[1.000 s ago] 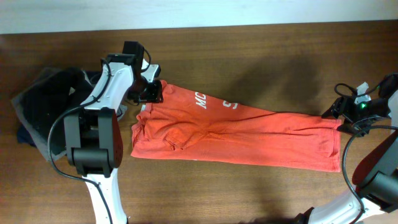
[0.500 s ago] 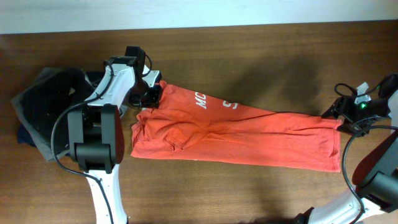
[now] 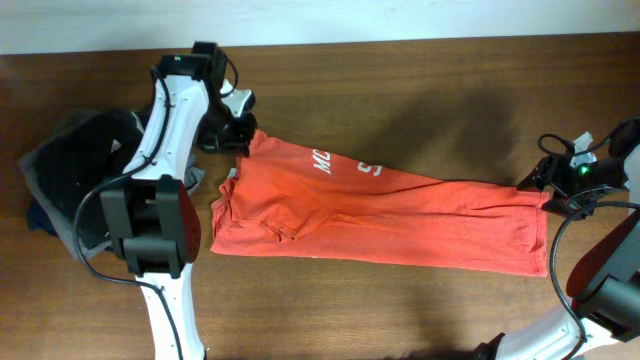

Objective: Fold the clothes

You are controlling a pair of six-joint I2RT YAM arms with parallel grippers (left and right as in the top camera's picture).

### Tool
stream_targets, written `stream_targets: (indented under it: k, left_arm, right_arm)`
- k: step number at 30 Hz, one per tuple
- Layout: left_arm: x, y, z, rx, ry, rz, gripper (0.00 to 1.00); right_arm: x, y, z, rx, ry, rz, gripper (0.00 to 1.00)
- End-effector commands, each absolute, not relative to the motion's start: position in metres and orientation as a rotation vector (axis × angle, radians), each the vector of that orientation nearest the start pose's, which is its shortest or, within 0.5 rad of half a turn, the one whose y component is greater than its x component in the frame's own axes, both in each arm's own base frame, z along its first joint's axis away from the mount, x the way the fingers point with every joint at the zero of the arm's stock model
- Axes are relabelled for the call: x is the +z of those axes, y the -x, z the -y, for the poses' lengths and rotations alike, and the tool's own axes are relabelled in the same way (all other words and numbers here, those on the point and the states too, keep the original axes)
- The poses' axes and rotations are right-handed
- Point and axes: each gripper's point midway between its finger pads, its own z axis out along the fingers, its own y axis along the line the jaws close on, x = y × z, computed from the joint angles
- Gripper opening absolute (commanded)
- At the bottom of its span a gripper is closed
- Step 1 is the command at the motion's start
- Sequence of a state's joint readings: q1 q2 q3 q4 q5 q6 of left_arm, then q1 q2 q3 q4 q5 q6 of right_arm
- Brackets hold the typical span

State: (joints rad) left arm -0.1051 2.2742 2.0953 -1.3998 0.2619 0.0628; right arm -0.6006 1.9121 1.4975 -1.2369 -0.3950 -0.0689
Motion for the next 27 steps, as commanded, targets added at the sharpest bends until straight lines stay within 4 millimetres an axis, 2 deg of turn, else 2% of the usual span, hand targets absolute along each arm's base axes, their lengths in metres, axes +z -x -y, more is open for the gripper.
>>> stream_targets:
  k: [1,8,10,14,19,21,22,24,27]
  left_arm:
    - [0.097,-0.431,0.091,-0.43,-0.266,-3.122,0.0]
    - [0.094,-0.418,0.089,-0.378,-0.281,-3.182,0.0]
    - [0.092,-0.417,0.093,-0.375,-0.31,-3.182,0.08]
    - [0.084,-0.414,0.096,-0.348,-0.332,-3.194,0.0]
    - [0.074,-0.403,0.093,-0.321,-0.338,-3.242,0.0]
    - [0.07,-0.407,0.089,-0.28,-0.339,-3.23,0.0]
    - [0.069,-0.414,0.087,-0.257,-0.339,-3.207,0.04]
    - [0.068,-0.428,0.085,-0.217,-0.338,-3.154,0.29]
    - [0.061,-0.448,0.086,-0.204,-0.334,-3.076,0.44]
  right_arm:
    - [0.089,-0.318,0.132,0.635,-0.797,-2.908,0.69]
    - [0.089,-0.318,0.132,0.635,-0.797,-2.908,0.69]
    - [0.089,-0.318,0.132,0.635,-0.797,-2.908,0.69]
    - [0.089,-0.318,0.132,0.635,-0.797,-2.908,0.69]
    - [0.089,-0.318,0.132,0.635,-0.797,-2.908,0.69]
    - [0.089,-0.318,0.132,0.635,-0.797,-2.908,0.69]
    - [0.089,-0.318,0.132,0.635,-0.797,-2.908,0.69]
    - [0.089,-0.318,0.132,0.635,-0.798,-2.908,0.69]
    - [0.089,-0.318,0.132,0.635,-0.797,-2.909,0.69]
